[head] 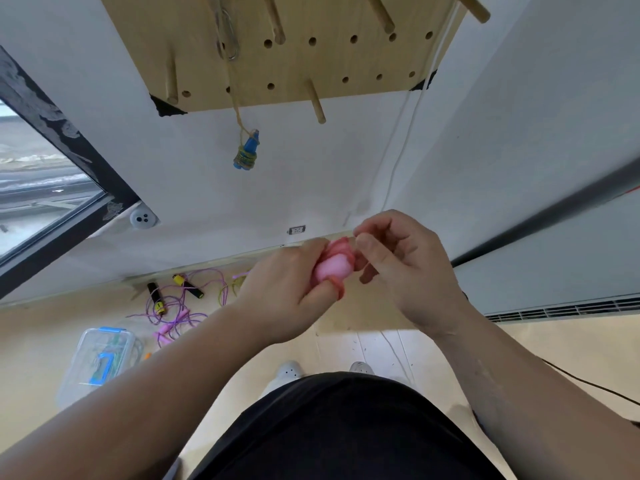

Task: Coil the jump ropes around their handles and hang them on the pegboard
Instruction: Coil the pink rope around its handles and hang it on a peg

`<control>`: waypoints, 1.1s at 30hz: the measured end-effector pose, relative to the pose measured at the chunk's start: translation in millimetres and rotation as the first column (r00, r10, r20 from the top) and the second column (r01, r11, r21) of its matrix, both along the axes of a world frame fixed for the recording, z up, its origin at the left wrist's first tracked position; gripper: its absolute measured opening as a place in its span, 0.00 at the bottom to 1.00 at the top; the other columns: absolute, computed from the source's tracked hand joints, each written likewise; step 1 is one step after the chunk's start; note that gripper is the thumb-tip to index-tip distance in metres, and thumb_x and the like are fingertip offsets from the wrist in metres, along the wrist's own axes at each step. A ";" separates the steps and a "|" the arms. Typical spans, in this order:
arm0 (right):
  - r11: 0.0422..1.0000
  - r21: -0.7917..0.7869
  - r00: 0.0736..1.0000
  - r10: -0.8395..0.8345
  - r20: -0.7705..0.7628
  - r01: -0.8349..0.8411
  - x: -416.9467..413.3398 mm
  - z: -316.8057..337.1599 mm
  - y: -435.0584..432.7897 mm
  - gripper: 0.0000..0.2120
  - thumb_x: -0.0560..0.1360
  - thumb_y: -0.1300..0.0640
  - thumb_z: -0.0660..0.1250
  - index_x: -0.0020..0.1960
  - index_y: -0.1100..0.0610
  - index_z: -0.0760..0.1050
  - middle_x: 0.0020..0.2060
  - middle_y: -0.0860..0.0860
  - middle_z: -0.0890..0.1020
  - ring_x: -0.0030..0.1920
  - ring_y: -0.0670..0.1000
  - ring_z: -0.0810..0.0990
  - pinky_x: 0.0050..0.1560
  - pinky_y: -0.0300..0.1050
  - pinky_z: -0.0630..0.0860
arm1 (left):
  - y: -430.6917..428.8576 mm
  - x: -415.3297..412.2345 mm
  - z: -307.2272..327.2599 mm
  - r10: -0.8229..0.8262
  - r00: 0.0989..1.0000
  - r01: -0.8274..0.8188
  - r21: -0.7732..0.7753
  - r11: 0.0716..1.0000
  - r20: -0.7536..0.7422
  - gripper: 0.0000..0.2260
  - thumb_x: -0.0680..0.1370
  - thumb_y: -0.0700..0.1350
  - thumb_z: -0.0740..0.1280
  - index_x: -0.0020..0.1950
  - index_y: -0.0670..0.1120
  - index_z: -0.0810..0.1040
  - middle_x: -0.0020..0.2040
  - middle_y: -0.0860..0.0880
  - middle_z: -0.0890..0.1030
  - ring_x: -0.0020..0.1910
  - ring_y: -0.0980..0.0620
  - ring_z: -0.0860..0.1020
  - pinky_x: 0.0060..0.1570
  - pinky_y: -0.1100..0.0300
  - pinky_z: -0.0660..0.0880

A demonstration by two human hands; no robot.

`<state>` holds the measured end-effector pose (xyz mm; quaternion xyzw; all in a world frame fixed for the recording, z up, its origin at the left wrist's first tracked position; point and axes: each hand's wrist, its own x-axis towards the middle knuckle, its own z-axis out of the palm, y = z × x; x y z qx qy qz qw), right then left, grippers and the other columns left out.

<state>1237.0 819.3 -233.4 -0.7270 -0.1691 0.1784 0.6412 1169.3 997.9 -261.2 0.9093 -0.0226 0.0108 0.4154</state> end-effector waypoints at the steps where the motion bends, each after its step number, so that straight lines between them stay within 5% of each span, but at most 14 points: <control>1: 1.000 0.000 1.000 0.013 0.025 -0.013 -3.3 -0.4 -0.9 0.06 0.74 0.57 0.75 0.47 0.54 0.78 0.40 0.54 0.83 0.40 0.53 0.82 0.39 0.46 0.80 | -0.7 0.7 3.5 0.057 0.998 -0.060 -0.088 0.994 -0.042 0.17 0.72 0.61 0.57 0.49 0.50 0.74 0.35 0.51 0.80 0.30 0.47 0.77 0.31 0.44 0.76; 3: 0.998 -0.026 0.998 0.051 0.047 -0.050 -9.9 -1.9 -1.4 0.15 0.68 0.56 0.81 0.46 0.56 0.76 0.41 0.55 0.82 0.42 0.55 0.83 0.44 0.49 0.82 | -4.5 3.1 10.8 0.156 0.975 -0.200 -0.316 0.927 -0.161 0.11 0.73 0.59 0.60 0.46 0.52 0.73 0.30 0.51 0.76 0.24 0.47 0.75 0.23 0.48 0.75; 6: 0.991 -0.118 0.992 0.079 0.103 -0.066 -12.1 -7.0 2.1 0.11 0.69 0.59 0.80 0.47 0.56 0.80 0.42 0.50 0.84 0.45 0.53 0.84 0.49 0.48 0.82 | -13.2 8.2 19.2 0.180 0.928 -0.331 -0.502 0.799 -0.326 0.12 0.77 0.59 0.61 0.42 0.51 0.71 0.26 0.52 0.72 0.22 0.47 0.70 0.25 0.53 0.72; 9: 0.991 -0.128 0.979 0.064 0.194 -0.039 -8.2 -9.5 1.8 0.04 0.75 0.62 0.75 0.46 0.55 0.82 0.42 0.48 0.84 0.45 0.52 0.82 0.47 0.48 0.79 | -19.7 10.2 23.2 0.163 0.923 -0.341 -0.548 0.764 -0.348 0.17 0.77 0.60 0.61 0.47 0.46 0.73 0.31 0.44 0.75 0.25 0.45 0.73 0.26 0.48 0.74; 12: 0.999 -0.052 0.997 0.018 0.071 -0.015 -6.5 -6.6 -2.6 0.05 0.79 0.64 0.69 0.49 0.55 0.80 0.42 0.50 0.84 0.42 0.52 0.82 0.47 0.53 0.81 | -21.0 10.3 22.2 0.176 0.924 -0.355 -0.585 0.729 -0.340 0.16 0.75 0.56 0.64 0.54 0.46 0.78 0.40 0.42 0.83 0.36 0.39 0.81 0.34 0.39 0.80; 17: 0.999 0.018 0.999 -0.044 0.030 0.043 -0.3 -2.4 -2.7 0.09 0.79 0.68 0.66 0.51 0.55 0.80 0.42 0.53 0.85 0.41 0.49 0.81 0.46 0.43 0.78 | -27.4 6.6 14.6 0.169 0.940 -0.332 -0.675 0.659 -0.297 0.15 0.75 0.50 0.66 0.59 0.47 0.72 0.43 0.39 0.83 0.40 0.36 0.83 0.39 0.37 0.81; 21: 1.000 0.005 0.999 -0.025 0.034 0.025 -3.6 -5.0 -2.0 0.09 0.78 0.63 0.69 0.50 0.49 0.82 0.45 0.49 0.86 0.41 0.51 0.82 0.46 0.47 0.80 | -27.3 4.0 12.3 0.157 0.952 -0.294 -0.649 0.702 -0.262 0.13 0.75 0.49 0.65 0.53 0.41 0.71 0.43 0.34 0.79 0.37 0.42 0.82 0.38 0.41 0.81; 25: 0.996 -0.017 0.995 -0.085 0.055 0.086 -8.5 -9.8 -2.1 0.07 0.77 0.63 0.72 0.49 0.51 0.83 0.41 0.52 0.85 0.40 0.56 0.83 0.41 0.50 0.80 | -27.5 0.6 11.7 0.124 0.976 -0.205 -0.565 0.799 -0.179 0.16 0.74 0.54 0.62 0.51 0.42 0.69 0.37 0.40 0.79 0.35 0.35 0.79 0.33 0.35 0.77; 29: 0.991 0.060 0.993 -0.116 0.002 0.116 -13.0 -12.9 -4.1 0.05 0.77 0.61 0.71 0.49 0.53 0.83 0.41 0.53 0.85 0.39 0.54 0.82 0.40 0.47 0.77 | -25.9 1.4 13.7 0.075 0.983 -0.146 -0.461 0.875 -0.168 0.11 0.74 0.47 0.59 0.54 0.43 0.67 0.36 0.35 0.78 0.30 0.34 0.78 0.24 0.38 0.74; 33: 0.987 0.103 0.991 -0.117 -0.063 0.123 -14.0 -9.9 -2.8 0.03 0.77 0.60 0.68 0.48 0.55 0.81 0.40 0.54 0.83 0.37 0.48 0.77 0.40 0.43 0.75 | -29.8 0.5 11.1 0.051 0.970 -0.185 -0.587 0.789 -0.238 0.14 0.74 0.50 0.62 0.54 0.43 0.68 0.40 0.38 0.80 0.35 0.36 0.80 0.32 0.38 0.78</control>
